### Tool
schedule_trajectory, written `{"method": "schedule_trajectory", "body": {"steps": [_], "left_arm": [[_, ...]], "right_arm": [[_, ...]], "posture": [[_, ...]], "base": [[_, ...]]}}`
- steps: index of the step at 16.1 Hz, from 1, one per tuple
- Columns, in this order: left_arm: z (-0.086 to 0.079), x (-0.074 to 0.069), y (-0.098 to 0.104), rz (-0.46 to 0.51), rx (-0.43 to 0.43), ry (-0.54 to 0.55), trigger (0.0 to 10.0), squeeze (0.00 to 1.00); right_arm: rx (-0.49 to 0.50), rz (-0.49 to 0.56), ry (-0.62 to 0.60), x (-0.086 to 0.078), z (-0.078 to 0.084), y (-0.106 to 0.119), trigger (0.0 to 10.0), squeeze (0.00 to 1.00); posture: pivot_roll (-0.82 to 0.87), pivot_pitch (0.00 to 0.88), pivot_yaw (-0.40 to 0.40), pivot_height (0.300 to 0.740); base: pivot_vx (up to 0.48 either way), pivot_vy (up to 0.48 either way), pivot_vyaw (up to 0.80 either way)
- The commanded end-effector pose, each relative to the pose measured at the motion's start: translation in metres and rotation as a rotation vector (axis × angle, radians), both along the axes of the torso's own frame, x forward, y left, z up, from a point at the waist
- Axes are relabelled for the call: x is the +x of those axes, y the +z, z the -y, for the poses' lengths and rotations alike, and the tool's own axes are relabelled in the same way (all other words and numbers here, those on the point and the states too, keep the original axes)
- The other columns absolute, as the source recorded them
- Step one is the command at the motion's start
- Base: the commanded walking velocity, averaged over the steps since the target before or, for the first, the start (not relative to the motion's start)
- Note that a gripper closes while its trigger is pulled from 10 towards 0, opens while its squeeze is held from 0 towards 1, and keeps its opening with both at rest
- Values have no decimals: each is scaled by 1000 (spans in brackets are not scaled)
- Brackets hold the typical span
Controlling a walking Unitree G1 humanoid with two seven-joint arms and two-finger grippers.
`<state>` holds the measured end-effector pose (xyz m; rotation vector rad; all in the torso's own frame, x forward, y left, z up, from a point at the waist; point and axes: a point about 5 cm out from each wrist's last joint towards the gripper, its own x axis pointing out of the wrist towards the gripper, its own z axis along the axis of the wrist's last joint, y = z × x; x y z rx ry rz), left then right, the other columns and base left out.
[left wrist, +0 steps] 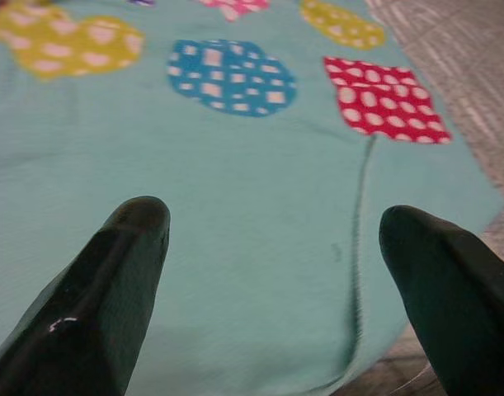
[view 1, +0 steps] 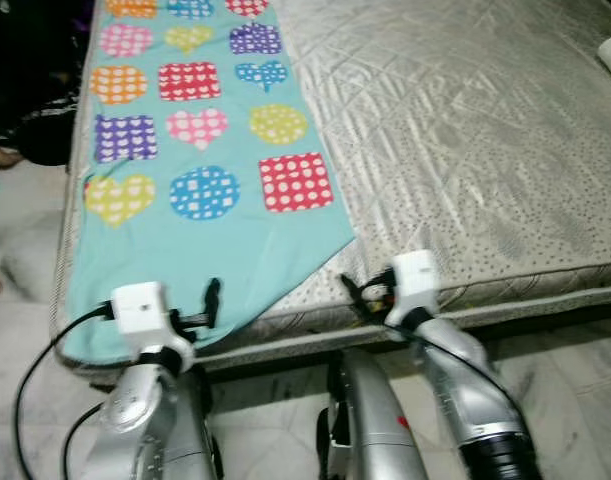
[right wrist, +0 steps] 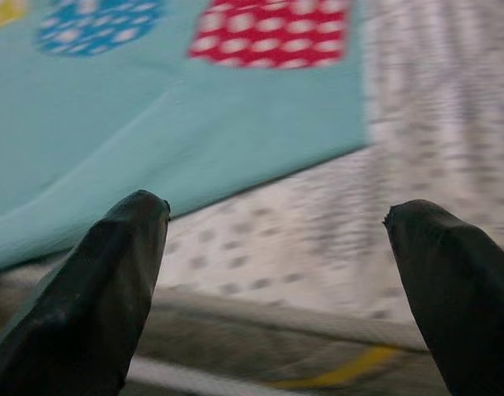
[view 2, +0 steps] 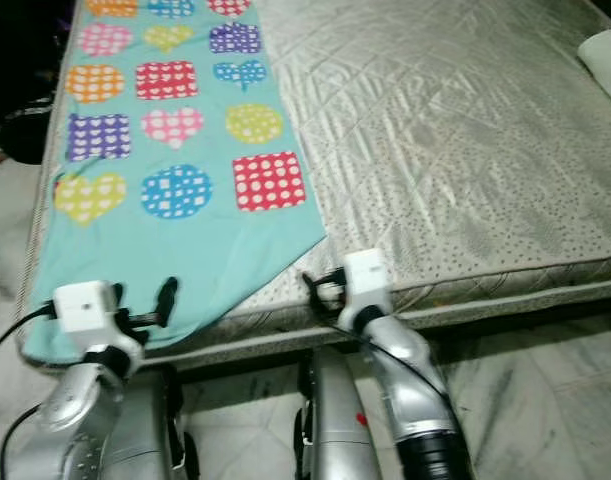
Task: Clean up the room
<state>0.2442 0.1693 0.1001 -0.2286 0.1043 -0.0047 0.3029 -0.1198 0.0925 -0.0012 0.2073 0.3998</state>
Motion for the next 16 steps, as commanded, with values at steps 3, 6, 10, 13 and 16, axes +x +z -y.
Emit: {"method": "schedule_trajectory", "body": {"steps": [3,6,10,13,16], "left_arm": [[1,-2,-4,-22,-3,6,10000,0],[2,-3,-4,-25,-4,7,10000,0],[1,-4,-4,-32,0,11,10000,0],[-1,-5,-4,-35,5,11,10000,0],[-1,-4,-3,-34,9,6,10000,0]], "right_arm": [[-25,-2,-3,-2,5,-3,10000,0],[-22,-1,-6,-3,4,-4,10000,0],[33,-23,-82,4,9,-3,10000,0],[-2,0,-83,6,9,-1,10000,0],[16,-4,-115,8,9,-1,10000,0]], "posture": [[-38,252,-67,566],[-36,254,-65,566],[-20,261,-63,566],[-15,259,-58,566],[-10,257,-53,566]], "base": [[0,0,544],[0,0,363],[0,0,0],[0,0,533],[0,0,800]]}}
